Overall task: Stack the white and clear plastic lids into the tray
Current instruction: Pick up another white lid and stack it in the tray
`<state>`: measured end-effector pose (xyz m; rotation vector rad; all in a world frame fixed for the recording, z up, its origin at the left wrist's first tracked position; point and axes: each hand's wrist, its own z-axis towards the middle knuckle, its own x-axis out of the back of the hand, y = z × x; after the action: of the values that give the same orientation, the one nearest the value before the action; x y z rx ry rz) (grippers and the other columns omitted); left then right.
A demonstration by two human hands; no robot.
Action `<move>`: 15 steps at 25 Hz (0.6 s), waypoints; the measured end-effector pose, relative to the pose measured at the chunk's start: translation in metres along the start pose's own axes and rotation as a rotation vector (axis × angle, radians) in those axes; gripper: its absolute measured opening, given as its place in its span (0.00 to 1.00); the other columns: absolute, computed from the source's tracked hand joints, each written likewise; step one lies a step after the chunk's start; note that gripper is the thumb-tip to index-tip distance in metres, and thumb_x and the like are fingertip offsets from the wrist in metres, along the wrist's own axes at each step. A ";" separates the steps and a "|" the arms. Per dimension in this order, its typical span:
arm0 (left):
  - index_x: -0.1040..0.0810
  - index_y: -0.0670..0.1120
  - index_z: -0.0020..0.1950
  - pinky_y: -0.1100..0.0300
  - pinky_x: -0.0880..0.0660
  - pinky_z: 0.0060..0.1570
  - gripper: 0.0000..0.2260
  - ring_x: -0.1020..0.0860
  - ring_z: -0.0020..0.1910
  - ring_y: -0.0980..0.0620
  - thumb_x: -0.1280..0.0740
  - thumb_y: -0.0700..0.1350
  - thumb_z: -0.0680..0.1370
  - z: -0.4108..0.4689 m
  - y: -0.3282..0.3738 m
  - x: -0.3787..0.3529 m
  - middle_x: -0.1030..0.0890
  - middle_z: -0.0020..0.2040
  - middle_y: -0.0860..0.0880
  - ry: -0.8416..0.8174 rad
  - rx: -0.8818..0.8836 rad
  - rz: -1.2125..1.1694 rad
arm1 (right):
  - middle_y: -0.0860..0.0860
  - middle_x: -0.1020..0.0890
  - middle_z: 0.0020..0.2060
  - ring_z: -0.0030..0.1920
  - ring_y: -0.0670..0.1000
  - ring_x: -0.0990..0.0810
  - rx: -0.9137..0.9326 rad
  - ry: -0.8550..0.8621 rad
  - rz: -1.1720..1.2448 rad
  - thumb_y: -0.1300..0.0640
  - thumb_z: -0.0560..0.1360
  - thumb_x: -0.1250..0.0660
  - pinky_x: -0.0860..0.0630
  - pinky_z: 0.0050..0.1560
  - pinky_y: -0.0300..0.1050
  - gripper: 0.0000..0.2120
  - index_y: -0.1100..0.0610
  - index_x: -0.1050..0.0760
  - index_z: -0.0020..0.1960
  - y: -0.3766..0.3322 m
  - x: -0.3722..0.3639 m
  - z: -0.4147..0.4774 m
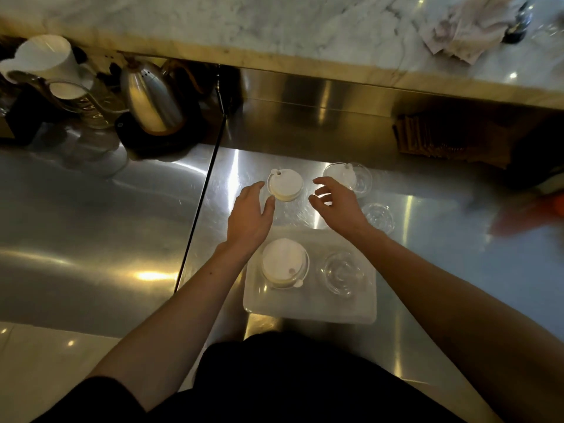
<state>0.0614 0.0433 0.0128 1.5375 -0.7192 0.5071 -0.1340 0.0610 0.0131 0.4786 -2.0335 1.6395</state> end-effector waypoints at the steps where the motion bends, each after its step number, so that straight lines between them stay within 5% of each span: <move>1: 0.34 0.46 0.72 0.47 0.30 0.66 0.22 0.28 0.67 0.46 0.40 0.52 0.80 0.006 -0.001 0.000 0.29 0.71 0.45 -0.014 0.003 0.015 | 0.54 0.20 0.55 0.49 0.50 0.20 -0.004 -0.009 -0.023 0.52 0.76 0.32 0.26 0.49 0.41 0.19 0.53 0.28 0.66 0.000 0.001 0.006; 15: 0.38 0.47 0.74 0.48 0.35 0.69 0.23 0.32 0.71 0.42 0.39 0.51 0.80 0.099 -0.023 -0.036 0.33 0.74 0.43 -0.213 0.163 0.115 | 0.55 0.26 0.68 0.65 0.55 0.26 -0.108 -0.168 -0.274 0.51 0.76 0.32 0.29 0.66 0.53 0.25 0.54 0.32 0.71 0.023 -0.022 0.117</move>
<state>0.0423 -0.0492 -0.0389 1.7265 -0.9537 0.5017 -0.1454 -0.0488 -0.0372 0.8395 -2.0550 1.3591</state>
